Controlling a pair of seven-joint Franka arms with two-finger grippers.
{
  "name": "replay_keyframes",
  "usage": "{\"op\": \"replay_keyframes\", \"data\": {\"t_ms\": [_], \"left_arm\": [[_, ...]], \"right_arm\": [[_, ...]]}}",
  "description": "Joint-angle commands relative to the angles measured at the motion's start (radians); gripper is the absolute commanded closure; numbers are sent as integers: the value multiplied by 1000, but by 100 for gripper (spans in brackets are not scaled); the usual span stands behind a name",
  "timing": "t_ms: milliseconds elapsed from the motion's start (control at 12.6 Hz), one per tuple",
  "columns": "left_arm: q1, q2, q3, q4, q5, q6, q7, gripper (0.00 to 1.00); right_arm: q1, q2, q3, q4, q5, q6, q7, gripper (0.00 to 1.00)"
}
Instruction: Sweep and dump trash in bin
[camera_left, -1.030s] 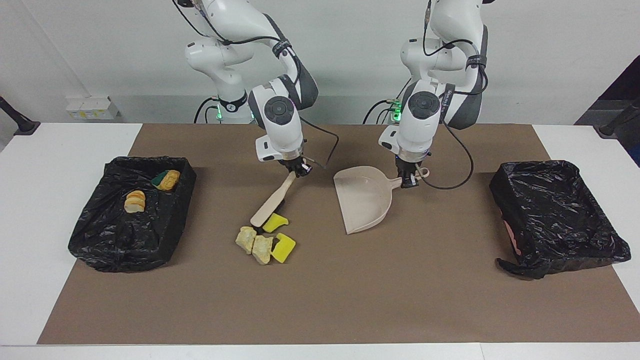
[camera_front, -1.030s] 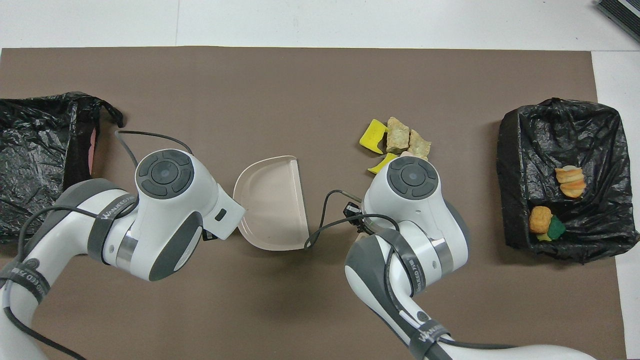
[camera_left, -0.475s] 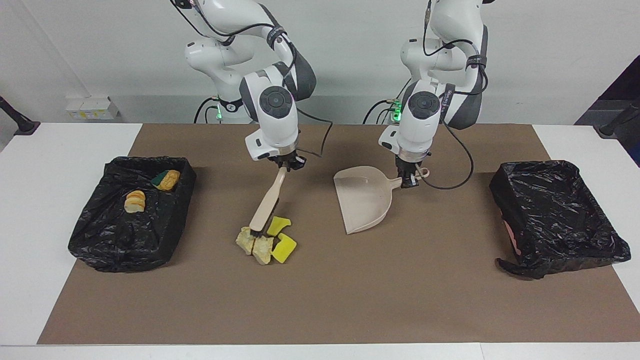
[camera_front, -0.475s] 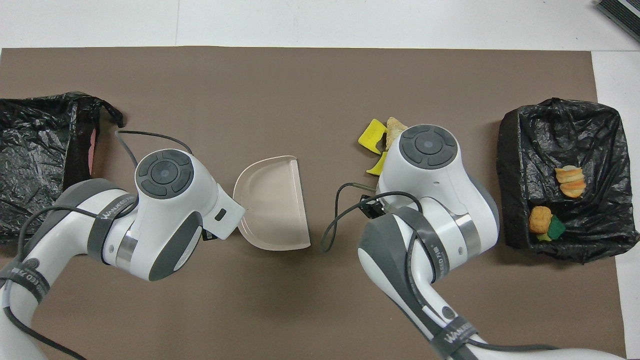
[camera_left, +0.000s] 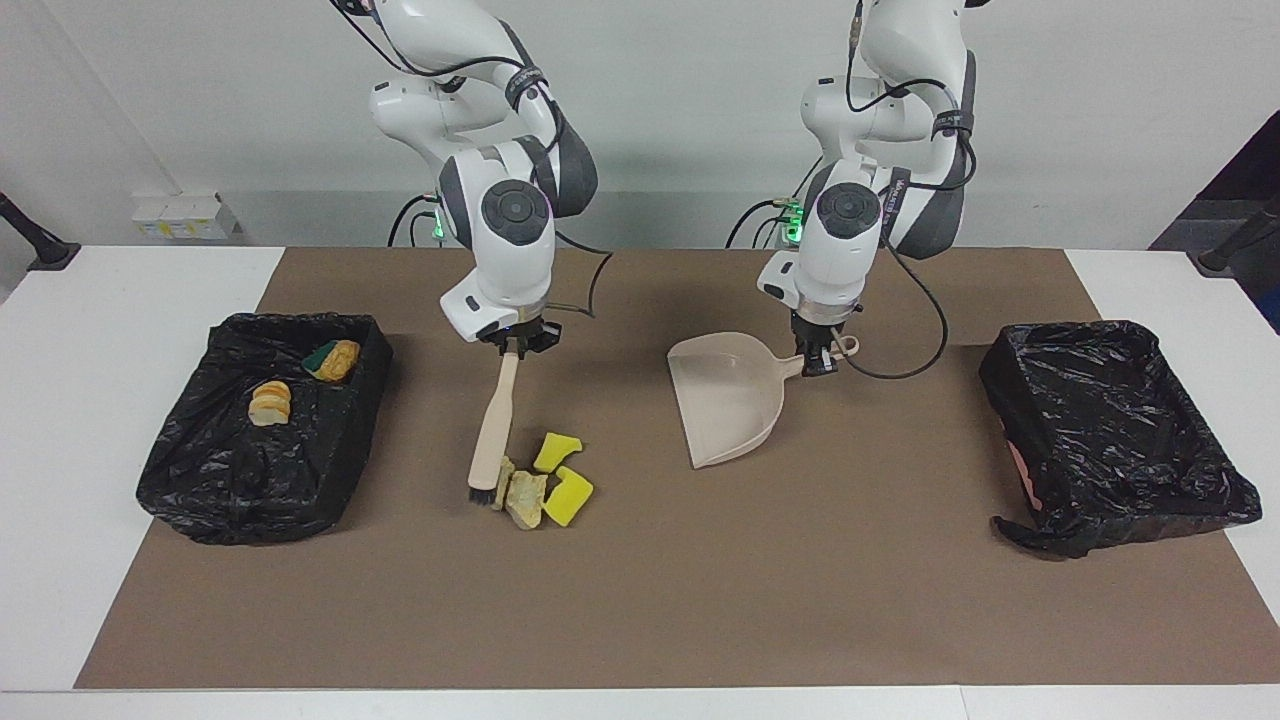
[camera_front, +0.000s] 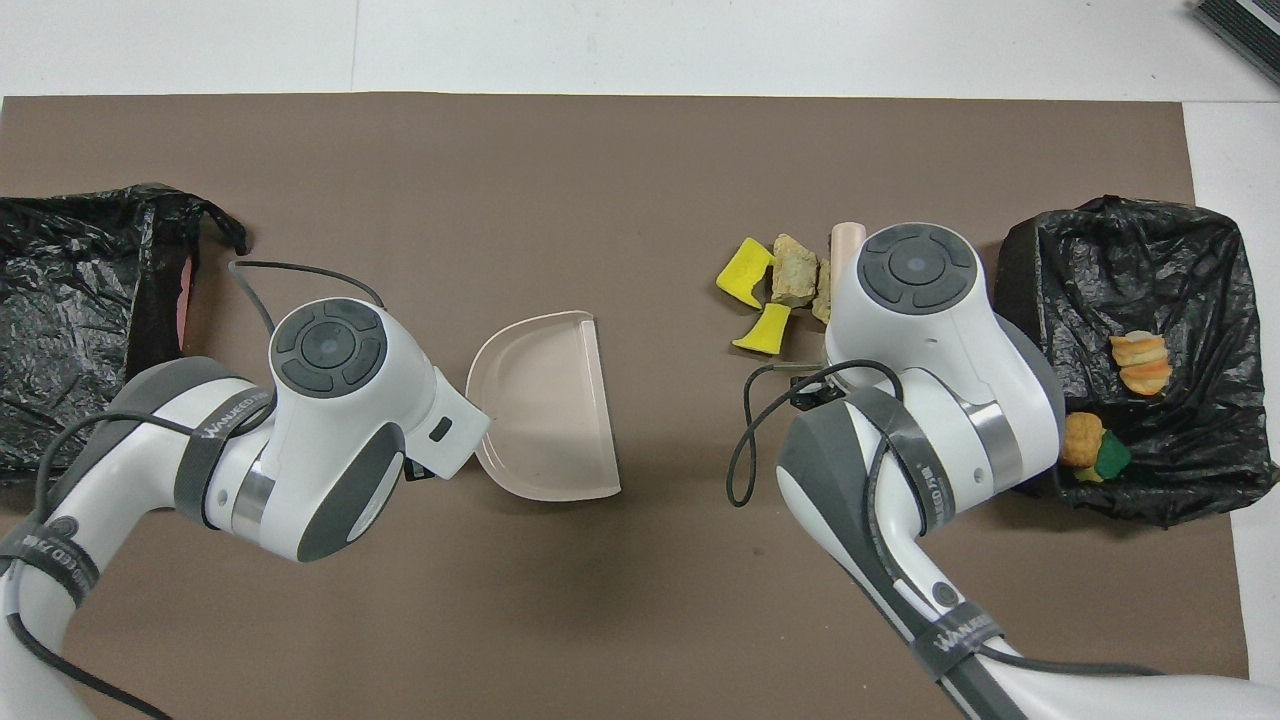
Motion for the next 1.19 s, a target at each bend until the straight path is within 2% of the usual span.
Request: {"op": "replay_keyframes", "data": {"t_ms": [0,396,634,871,1109], "left_arm": [[-9,-22,11,-34,4,20,9,100],[-8,-24,11,-34,4,14,-7,100],[-8,-22,11,-34,4,15,-7,100],[-8,-22,11,-34,4,15,-8,100],[-9,-17,11,-25,4,17,-59,100]], "right_arm": [[-29,-11,13,-16,-20,7,-138,100],[-60,-9,13,-34,-17,48,-440,100],[-58,-5,13,-65,-3,94,-445,100],[-71,0,4,-2,-44,51,-431,100],[-109,9,7,22,-168,68,-433,100]]}}
